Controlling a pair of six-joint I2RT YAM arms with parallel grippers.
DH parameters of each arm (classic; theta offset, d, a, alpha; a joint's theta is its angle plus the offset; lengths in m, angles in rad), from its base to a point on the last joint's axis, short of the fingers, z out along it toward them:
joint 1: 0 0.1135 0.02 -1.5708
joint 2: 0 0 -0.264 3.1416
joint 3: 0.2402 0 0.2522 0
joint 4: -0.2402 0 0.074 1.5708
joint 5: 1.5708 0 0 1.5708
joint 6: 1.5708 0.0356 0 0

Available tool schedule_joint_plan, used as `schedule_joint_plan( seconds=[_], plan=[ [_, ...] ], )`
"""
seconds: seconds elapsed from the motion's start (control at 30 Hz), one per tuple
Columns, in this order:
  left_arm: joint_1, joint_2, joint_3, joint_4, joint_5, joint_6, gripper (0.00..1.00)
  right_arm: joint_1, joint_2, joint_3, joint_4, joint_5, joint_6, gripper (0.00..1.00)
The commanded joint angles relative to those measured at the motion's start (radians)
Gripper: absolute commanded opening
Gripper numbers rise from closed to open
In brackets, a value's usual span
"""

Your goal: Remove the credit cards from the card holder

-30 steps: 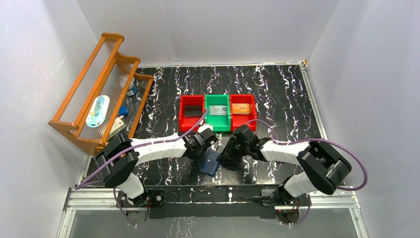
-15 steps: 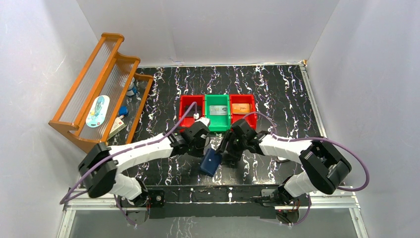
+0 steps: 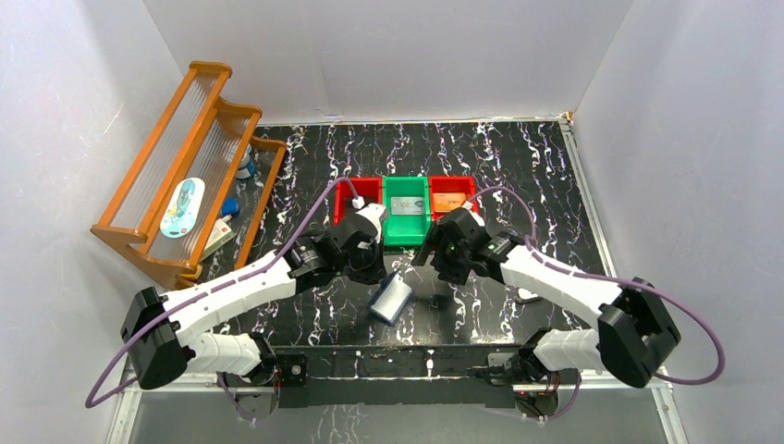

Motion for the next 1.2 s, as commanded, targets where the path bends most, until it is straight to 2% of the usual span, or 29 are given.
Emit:
schedule_joint_plan(
  seconds=[0.0,0.17,0.23,0.33,0.5,0.7,1.03,1.17],
  plan=[
    [0.004,-0.003,0.02,0.002,0.021,-0.03,0.0,-0.003,-0.105,-0.077,0.106,0.003,0.025,0.84],
    [0.005,-0.027,0.012,0.02,-0.004,-0.066,0.0,-0.003,-0.145,-0.183,0.296,-0.114,0.088,0.76],
    [0.005,-0.046,-0.015,0.017,-0.055,-0.092,0.0,-0.004,-0.137,-0.199,0.326,-0.14,0.103,0.68],
    [0.026,-0.064,-0.053,-0.035,-0.136,-0.129,0.0,-0.004,-0.106,-0.205,0.351,-0.194,0.105,0.63],
    [0.114,-0.098,-0.135,-0.029,-0.114,-0.135,0.0,-0.003,-0.042,-0.207,0.399,-0.298,0.099,0.63],
    [0.138,-0.105,-0.196,-0.045,-0.125,-0.162,0.0,0.001,0.049,-0.19,0.492,-0.399,0.092,0.63],
    [0.172,-0.142,-0.259,-0.091,-0.185,-0.172,0.0,0.076,0.165,-0.126,0.521,-0.427,0.113,0.66],
    [0.174,-0.143,-0.277,-0.084,-0.162,-0.168,0.0,0.103,0.191,-0.095,0.506,-0.426,0.108,0.66]
  ],
)
